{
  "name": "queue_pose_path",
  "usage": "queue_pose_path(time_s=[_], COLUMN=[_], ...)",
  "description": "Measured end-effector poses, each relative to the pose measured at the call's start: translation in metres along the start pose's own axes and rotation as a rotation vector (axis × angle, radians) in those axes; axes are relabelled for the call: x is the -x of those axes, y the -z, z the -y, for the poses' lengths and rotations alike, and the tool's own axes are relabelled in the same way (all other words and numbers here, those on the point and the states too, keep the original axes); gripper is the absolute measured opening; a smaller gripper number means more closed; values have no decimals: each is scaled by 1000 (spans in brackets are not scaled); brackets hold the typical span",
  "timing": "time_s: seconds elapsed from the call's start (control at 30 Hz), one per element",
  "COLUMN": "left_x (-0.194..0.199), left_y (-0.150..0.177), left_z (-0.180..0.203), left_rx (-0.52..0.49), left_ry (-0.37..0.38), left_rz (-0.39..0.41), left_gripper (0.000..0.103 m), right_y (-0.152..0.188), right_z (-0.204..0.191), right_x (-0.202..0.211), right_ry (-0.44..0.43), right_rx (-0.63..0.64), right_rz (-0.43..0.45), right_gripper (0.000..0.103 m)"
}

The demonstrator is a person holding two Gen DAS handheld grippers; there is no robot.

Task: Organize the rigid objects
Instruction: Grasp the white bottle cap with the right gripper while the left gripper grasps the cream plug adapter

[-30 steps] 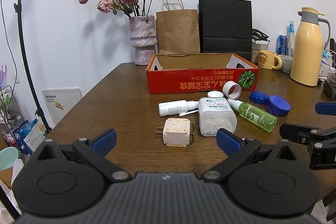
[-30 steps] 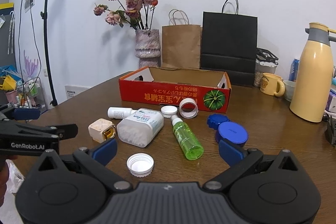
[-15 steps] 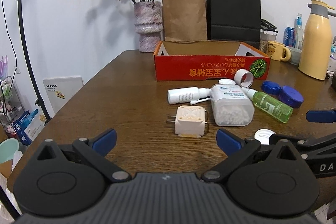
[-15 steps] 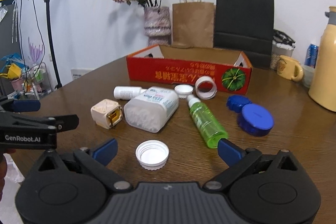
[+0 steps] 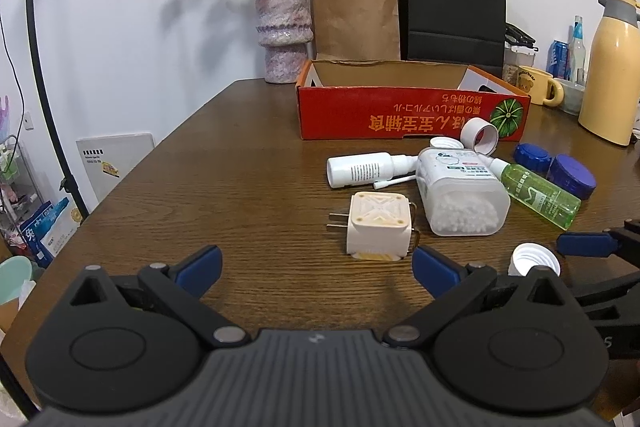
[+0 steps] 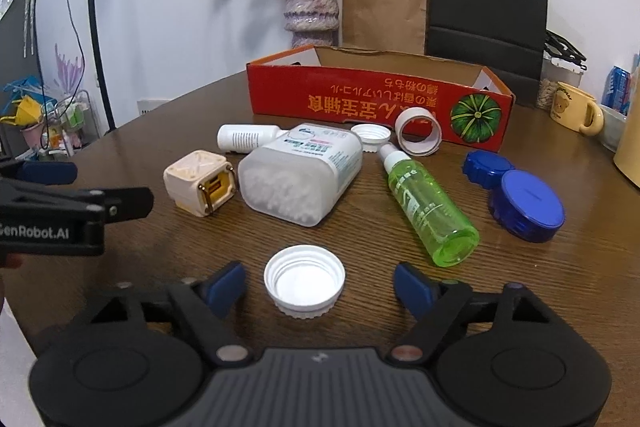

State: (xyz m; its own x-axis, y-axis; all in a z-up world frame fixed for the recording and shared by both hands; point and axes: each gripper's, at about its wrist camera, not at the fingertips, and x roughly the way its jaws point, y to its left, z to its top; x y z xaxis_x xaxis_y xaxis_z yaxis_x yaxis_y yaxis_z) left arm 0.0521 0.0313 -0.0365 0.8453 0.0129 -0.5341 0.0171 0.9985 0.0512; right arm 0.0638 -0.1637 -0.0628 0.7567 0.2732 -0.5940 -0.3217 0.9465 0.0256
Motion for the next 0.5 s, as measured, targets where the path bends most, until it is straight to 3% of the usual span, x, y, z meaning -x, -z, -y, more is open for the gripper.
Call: queue_pose_path(time_s=[0.1, 0.17, 0.5], left_x=[-4, -5, -20], left_y=[-1, -1, -9], left_z=[1, 1, 8], left_rx=[-1, -3, -17], left_ry=[5, 8, 32], left_rz=[-5, -8, -26], left_gripper=[103, 103, 103], right_y=[-1, -1, -8], right_z=[0, -1, 5], right_x=[0, 1, 1], right_ry=[-6, -16, -38], right_rx=[6, 14, 3], right_rz=[9, 17, 32], right_gripper=[65, 39, 40])
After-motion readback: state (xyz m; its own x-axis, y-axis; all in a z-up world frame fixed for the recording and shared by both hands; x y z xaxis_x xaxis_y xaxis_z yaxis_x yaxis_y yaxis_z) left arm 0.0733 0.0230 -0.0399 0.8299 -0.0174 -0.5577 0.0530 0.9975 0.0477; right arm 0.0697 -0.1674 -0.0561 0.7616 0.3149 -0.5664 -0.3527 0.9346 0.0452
